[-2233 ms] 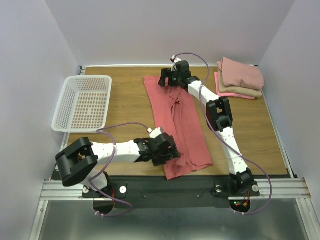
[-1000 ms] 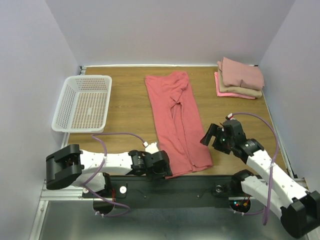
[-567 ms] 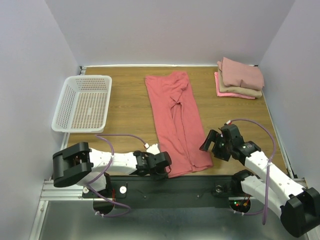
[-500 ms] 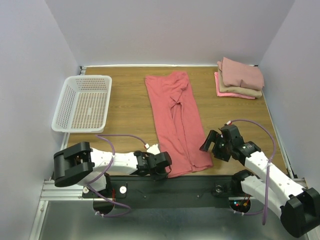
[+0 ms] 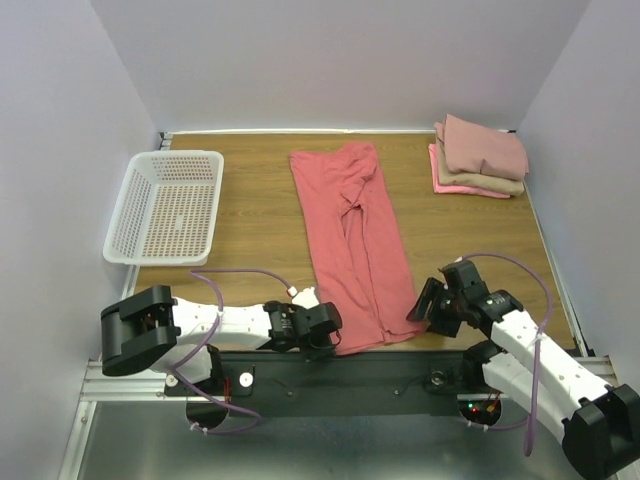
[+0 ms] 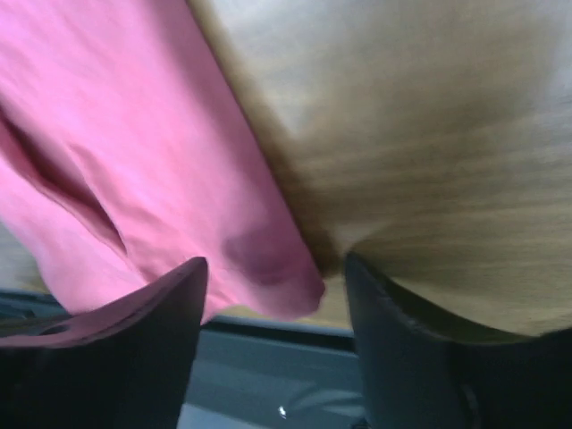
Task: Fold and stack the t-shirts
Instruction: Fold the tshirt
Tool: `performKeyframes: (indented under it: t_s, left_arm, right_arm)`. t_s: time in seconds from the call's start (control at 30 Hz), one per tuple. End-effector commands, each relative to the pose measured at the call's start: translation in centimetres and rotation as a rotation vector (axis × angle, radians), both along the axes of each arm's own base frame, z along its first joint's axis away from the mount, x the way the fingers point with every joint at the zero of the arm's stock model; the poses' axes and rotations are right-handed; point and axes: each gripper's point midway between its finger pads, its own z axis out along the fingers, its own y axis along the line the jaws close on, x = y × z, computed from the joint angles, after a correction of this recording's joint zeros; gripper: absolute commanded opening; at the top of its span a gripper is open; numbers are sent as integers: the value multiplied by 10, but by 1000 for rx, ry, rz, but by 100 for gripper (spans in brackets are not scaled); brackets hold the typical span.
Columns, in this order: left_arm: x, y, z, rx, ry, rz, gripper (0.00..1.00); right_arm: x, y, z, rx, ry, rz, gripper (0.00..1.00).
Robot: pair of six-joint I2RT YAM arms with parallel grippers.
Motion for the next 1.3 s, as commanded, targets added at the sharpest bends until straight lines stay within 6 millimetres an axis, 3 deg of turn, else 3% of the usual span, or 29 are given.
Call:
performKeyframes:
  t_s: [0.0, 0.1, 0.23, 0.3, 0.37, 0.53, 0.67, 0.83, 1.0, 1.13, 1.23, 1.27]
  left_arm:
    - [0, 10, -2, 22, -15, 16, 0]
    - [0, 8, -2, 9, -15, 15, 0]
    - [0, 7, 1, -2, -17, 7, 0]
    - [-1, 8, 3, -16, -16, 12, 0]
    - [-1, 12, 3, -17, -18, 16, 0]
    - [-4, 14, 13, -51, -23, -1, 0]
    - [-12, 17, 18, -70, -4, -40, 0]
    - [-13, 12, 30, -105, -13, -69, 0]
    - [3, 2, 51, -124, -85, -58, 0]
    - [46, -3, 75, -163, -163, 8, 0]
    - [70, 0, 81, -149, -206, 36, 0]
    - [88, 3, 84, -136, -230, 54, 0]
  right_arm:
    - [-20, 7, -8, 46, 82, 37, 64]
    - [-29, 6, -17, 44, 123, 44, 61]
    - [-32, 6, -22, 49, 152, 32, 19]
    - [-28, 6, -16, 50, 127, 23, 14]
    - [-25, 4, -9, 45, 105, 7, 2]
    - [-34, 14, 5, 109, 133, 37, 0]
    - [-46, 1, 10, 47, 155, 34, 0]
    - [-36, 2, 17, 50, 115, 21, 0]
    - [-2, 8, 50, 45, -11, 38, 0]
    - [36, 16, 69, 40, -132, 41, 0]
    - [58, 20, 67, 11, -141, 35, 0]
    - [74, 21, 72, -4, -175, 19, 0]
